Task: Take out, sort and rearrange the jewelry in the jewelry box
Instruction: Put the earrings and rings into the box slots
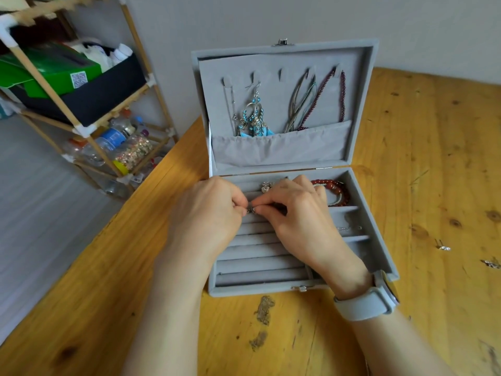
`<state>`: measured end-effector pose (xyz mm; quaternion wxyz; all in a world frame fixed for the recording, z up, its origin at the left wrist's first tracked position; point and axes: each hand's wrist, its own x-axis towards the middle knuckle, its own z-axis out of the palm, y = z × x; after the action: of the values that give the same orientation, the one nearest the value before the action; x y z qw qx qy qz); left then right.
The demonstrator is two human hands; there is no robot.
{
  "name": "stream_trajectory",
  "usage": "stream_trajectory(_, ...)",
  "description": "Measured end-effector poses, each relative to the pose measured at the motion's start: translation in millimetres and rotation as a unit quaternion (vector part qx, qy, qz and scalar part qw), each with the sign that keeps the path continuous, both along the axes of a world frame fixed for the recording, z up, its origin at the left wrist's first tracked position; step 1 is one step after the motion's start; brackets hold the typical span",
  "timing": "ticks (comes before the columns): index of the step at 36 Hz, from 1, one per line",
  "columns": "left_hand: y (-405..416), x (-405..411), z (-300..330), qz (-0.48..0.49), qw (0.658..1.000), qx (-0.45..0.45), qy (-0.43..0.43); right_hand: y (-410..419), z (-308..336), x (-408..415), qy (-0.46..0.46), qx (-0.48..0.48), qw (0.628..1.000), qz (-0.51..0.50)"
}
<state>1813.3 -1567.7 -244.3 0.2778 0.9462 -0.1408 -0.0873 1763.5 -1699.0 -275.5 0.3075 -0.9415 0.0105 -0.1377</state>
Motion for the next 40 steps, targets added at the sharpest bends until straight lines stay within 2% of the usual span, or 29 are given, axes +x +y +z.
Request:
stream_trajectory(10,9.6,-7.4,12.4,-0.045,0.996,0.078,0.024,3.5,-2.4,-0.1,-0.034,-0.032,0.998,-0.035)
stream_trajectory(16,17.0,-7.0,13.5,-0.075,0.987,0.117,0.076,4.1,0.8,-1.3,-0.041,0.010,0.999,-0.029)
stream_trajectory(21,20.3,-6.2,12.6,-0.102,0.979,0.125,0.128,4.1,0.0,-0.3,-0.037,0.007,0.999,-0.024)
stream_trajectory(27,20.0,-6.9,11.1,-0.109,0.978,0.133,0.120,3.5,-6.7,1.6,-0.062,-0.042,0.996,-0.039)
stream_trajectory(40,23.5,-8.7,11.7,-0.104,0.986,0.121,0.054,5.6,-7.6,-1.0,-0.107,-0.059,0.991,-0.054)
